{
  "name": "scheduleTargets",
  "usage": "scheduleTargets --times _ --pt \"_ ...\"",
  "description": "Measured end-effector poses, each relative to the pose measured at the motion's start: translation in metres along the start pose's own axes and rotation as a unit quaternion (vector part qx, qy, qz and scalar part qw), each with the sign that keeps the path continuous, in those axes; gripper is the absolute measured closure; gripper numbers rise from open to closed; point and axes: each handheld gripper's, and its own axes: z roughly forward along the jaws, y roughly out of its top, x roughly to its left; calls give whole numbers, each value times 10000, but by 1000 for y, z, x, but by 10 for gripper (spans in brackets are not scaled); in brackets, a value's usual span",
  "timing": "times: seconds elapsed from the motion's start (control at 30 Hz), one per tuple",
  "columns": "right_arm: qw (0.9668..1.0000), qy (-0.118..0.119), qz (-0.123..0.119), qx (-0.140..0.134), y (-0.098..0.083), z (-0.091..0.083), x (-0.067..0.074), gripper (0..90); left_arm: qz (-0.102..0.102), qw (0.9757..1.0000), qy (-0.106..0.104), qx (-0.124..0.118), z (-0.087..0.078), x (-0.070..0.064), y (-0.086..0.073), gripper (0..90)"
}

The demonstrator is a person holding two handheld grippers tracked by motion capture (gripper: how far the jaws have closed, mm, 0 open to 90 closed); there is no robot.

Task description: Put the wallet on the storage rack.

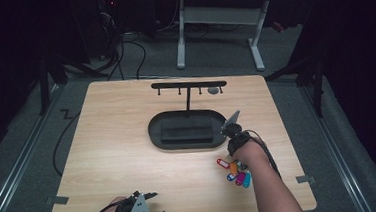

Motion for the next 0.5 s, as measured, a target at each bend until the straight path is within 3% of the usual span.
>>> scheduleTargets --times 0.2,0.27,0.3,0.4,0.5 --pt "9998 -118 -186 17 -3 -5 5 869 -6 10000 47 -24 0 2 0 417" --pt "9995 -135 -258 -118 -7 -21 7 870 6 9999 111 -29 -1 3 0 416" --pt "9988 -148 -433 -198 -8 -27 6 869 -18 9999 132 -49 -2 5 0 416" --pt "9979 -277 -469 -359 -13 -45 6 870 -153 9997 178 -115 -4 8 -1 416" --pt "9959 -388 -666 -472 -17 -58 4 873 -187 9996 199 -122 -4 9 -2 417"
